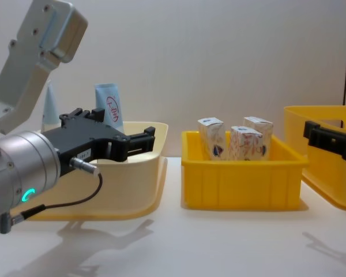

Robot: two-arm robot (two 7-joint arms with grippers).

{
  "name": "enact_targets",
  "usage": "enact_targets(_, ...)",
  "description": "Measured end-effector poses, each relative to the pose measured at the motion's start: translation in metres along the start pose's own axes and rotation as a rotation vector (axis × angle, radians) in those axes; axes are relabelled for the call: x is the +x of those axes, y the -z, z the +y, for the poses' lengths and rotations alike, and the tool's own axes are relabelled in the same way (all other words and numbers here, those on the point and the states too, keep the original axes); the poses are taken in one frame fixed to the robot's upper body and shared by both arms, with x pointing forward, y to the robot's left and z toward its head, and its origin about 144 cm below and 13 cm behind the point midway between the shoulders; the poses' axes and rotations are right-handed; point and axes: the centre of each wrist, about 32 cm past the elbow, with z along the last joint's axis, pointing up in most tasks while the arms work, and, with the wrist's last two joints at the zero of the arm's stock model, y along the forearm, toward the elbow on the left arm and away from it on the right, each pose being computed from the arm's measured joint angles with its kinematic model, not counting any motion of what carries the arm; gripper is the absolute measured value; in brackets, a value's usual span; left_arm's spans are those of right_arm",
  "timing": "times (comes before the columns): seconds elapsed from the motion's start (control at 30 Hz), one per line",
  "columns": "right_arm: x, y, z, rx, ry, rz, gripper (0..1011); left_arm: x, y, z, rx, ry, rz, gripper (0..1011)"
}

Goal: Bimanual collaborative sorting of washing and personal care products

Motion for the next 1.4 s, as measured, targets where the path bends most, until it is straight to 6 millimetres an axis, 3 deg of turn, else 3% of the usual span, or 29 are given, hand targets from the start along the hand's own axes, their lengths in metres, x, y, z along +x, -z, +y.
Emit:
enact_targets(0.83,0.000,0.000,0.000,0.000,0.000,0.000,1000,0.001,0.000,0.000,0.000,-0.004,0.002,1003)
enact_targets(1.4,0.000,0.000,0.000,0.000,0.000,0.000,1000,0.021,-0.005,0.004,-0.012,-0.102,0.142,1003)
